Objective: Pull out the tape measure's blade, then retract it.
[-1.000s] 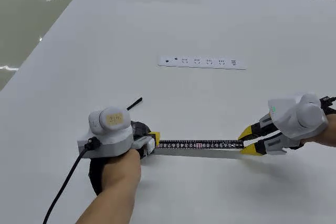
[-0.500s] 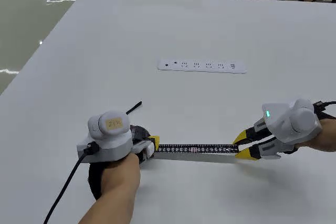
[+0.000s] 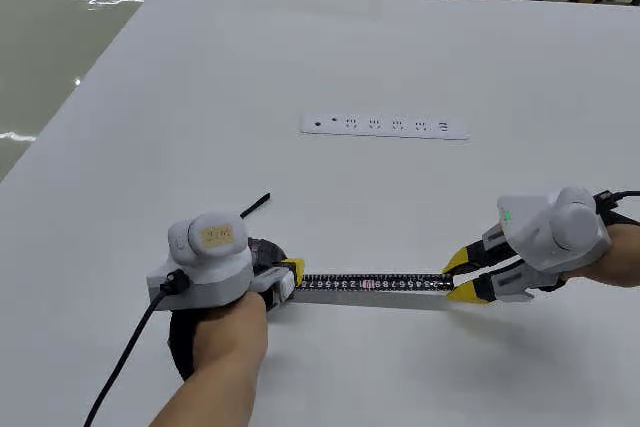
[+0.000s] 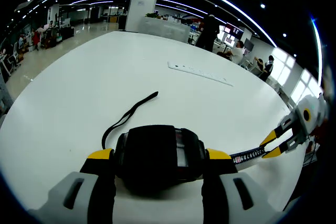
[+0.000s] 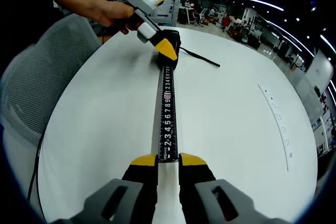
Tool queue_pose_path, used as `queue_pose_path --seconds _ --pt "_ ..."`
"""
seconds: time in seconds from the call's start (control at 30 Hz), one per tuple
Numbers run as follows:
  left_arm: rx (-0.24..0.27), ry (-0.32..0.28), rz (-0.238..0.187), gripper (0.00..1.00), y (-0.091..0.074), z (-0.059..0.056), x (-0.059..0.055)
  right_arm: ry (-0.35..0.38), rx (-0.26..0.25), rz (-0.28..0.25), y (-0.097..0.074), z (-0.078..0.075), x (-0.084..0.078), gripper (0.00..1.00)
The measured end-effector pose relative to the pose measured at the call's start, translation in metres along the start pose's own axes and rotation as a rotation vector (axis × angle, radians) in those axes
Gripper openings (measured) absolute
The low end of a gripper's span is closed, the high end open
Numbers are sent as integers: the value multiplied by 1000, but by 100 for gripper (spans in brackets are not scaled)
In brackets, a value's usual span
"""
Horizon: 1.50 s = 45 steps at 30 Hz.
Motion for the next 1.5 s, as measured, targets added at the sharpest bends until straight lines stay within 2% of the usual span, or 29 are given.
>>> queue_pose_path --seconds 0.33,1.5 --pt "-1 -6 0 63 -4 -1 1 -6 0 1 1 -2 2 14" --pt "-10 -5 5 62 -1 0 2 -17 2 2 5 -4 8 14"
Point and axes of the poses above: the centre of the closed fingertips' face, and the gripper's own axes: y roughly forward along the fingers, z roughly to its left, x roughly out of its top, the point moved 3 cm from there along -y, roughly backward along the fingers, and after that the axes turned 11 degrees about -z, right-handed, at the moved point
